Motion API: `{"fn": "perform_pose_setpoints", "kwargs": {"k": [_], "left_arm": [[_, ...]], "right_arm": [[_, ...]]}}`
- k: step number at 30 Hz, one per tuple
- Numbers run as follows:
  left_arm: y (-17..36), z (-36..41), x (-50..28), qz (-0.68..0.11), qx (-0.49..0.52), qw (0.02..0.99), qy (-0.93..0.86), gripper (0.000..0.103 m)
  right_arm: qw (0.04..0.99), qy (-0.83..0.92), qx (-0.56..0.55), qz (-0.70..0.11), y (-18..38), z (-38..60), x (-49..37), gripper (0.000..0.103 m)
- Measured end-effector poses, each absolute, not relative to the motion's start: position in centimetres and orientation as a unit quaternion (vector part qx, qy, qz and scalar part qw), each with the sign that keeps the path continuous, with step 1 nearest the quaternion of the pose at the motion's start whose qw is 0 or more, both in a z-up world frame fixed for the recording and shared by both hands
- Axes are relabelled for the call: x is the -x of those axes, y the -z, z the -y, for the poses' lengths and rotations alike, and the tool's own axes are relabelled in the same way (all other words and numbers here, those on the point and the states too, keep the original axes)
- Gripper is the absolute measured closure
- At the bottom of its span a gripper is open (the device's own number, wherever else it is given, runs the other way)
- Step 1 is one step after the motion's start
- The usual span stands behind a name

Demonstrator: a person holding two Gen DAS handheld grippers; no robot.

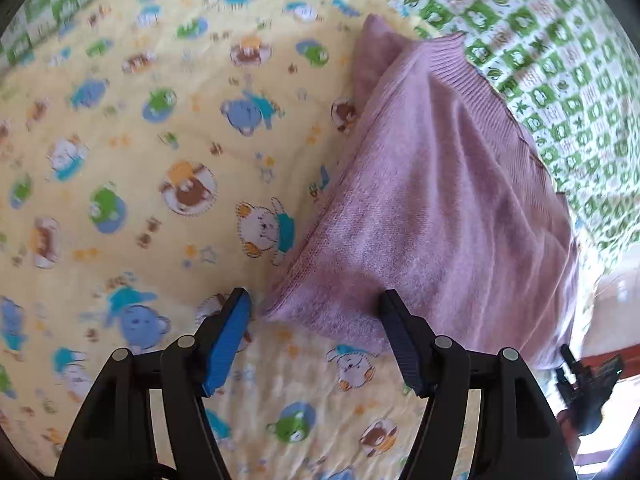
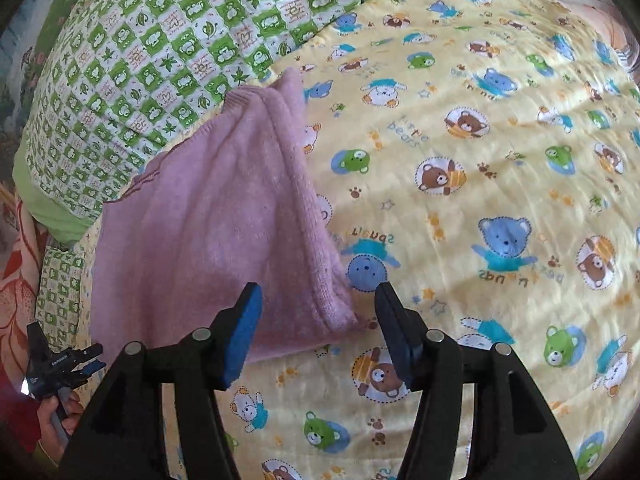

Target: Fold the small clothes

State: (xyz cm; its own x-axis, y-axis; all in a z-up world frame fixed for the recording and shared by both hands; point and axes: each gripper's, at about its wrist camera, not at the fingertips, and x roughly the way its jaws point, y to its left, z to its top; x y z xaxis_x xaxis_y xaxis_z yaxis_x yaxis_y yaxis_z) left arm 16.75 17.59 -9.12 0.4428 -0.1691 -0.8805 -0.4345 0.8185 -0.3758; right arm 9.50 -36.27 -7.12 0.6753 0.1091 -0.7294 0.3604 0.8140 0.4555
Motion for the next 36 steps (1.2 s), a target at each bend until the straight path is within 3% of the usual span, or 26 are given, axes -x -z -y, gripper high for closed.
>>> {"fn": "perform_pose_setpoints", "kwargs": {"k": [1, 2, 3, 4, 11, 18, 20, 22, 26, 28, 36], "left_arm": [[9.1, -17.4, -16.9, -0.517, 0.282, 0.803, -0.088, 0.051], [9.0, -17.1, -17.2, -0.515, 0.273, 0.808, -0.084, 0.067], [9.0, -16.9, -17.4, -0.517, 0.274, 0.807, -0.076, 0.084], [8.7, -16.8, -17.6, -0.517, 0.280, 0.806, -0.070, 0.086], [7.0, -18.0, -16.7, -0.494, 0.269, 0.824, -0.063, 0.088], [8.6, -18.2, -16.5, -0.503, 0.280, 0.815, -0.066, 0.084], [8.5, -18.6, -16.1, -0.507, 0.284, 0.811, -0.073, 0.076], [8.4, -19.3, -15.1, -0.510, 0.297, 0.803, -0.082, 0.060], [7.8, -20.2, -13.0, -0.500, 0.330, 0.796, -0.091, 0.051], [7.8, -20.0, -12.0, -0.502, 0.343, 0.789, -0.088, 0.041], [8.9, -16.6, -13.0, -0.522, 0.358, 0.771, -0.064, 0.038]], "right_arm": [[0.864, 0.065, -0.303, -0.397, 7.4, 36.1, -9.8, 0.043], [0.864, 0.057, -0.306, -0.396, 7.5, 35.8, -10.1, 0.051], [0.864, 0.055, -0.304, -0.397, 7.5, 35.4, -10.4, 0.074], [0.862, 0.056, -0.300, -0.405, 7.5, 35.2, -10.7, 0.084], [0.873, 0.057, -0.320, -0.364, 3.5, 37.6, -8.4, 0.090], [0.851, 0.073, -0.320, -0.411, 6.9, 37.7, -9.4, 0.090], [0.851, 0.078, -0.321, -0.409, 6.9, 37.6, -9.2, 0.090], [0.851, 0.082, -0.314, -0.413, 6.5, 37.5, -9.3, 0.085], [0.854, 0.115, -0.297, -0.412, 4.7, 37.6, -8.3, 0.073], [0.864, 0.132, -0.283, -0.394, 3.2, 37.4, -7.5, 0.072], [0.885, 0.000, -0.264, -0.384, 0.9, 31.5, -11.4, 0.072]]}}
